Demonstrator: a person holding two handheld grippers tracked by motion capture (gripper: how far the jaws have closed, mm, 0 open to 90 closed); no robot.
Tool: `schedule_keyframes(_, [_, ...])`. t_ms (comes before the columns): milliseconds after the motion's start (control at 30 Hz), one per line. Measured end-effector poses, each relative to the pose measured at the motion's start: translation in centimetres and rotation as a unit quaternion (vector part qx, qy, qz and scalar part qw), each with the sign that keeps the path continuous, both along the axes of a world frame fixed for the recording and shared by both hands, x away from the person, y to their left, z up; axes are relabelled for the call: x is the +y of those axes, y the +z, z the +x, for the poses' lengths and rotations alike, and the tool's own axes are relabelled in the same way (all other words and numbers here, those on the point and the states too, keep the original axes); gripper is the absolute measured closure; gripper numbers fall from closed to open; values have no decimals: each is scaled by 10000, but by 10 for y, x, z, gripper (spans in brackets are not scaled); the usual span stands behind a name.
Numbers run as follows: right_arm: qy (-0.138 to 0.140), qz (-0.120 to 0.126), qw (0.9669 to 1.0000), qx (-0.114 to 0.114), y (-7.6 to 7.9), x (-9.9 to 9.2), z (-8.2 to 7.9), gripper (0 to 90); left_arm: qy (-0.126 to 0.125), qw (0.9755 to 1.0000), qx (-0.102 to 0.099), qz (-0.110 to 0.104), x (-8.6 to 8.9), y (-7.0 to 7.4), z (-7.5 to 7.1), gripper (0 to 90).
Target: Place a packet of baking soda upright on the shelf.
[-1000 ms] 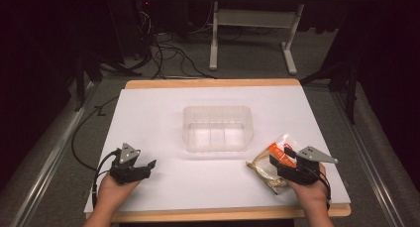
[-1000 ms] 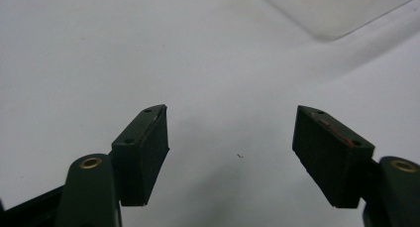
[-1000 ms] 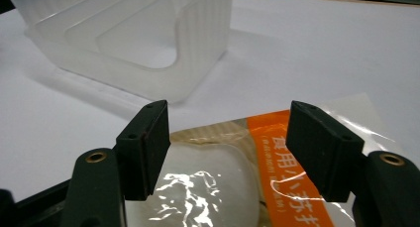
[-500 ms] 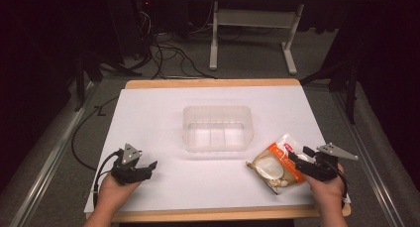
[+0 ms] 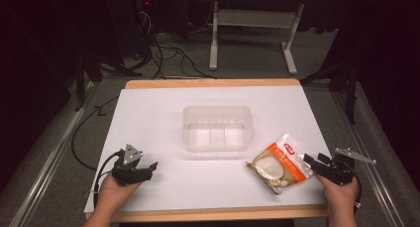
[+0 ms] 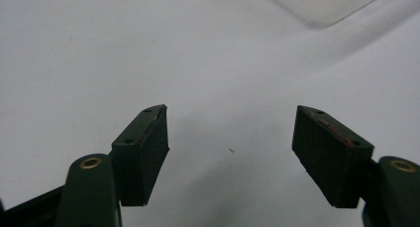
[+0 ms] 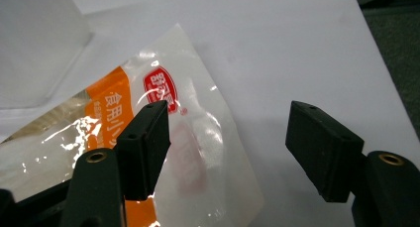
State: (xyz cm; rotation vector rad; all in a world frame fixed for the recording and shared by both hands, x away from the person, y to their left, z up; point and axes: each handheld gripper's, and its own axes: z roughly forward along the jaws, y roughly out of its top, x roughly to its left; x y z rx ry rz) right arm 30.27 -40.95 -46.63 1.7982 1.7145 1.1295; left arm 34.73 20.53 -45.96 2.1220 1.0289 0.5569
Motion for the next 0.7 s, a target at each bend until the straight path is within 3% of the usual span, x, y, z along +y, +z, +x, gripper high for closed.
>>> schedule_keyframes(200, [27, 209, 9990, 388, -9, -2, 0, 421, -3, 10000, -21, -7, 0, 1, -1, 307])
schedule_keyframes(333, [95, 547, 9976, 421, -10, -5, -2, 510, -2, 10000, -19, -10, 1, 1, -1, 307])
schedule_keyframes(567, [441, 606, 9969, 222, -2, 5, -5, 596, -37, 10000, -1, 36, -1, 1, -1, 307])
schedule_keyframes(700, [525, 663, 9961, 242, -2, 7, -5, 653, -51, 10000, 5, 78, -2, 0, -1, 307])
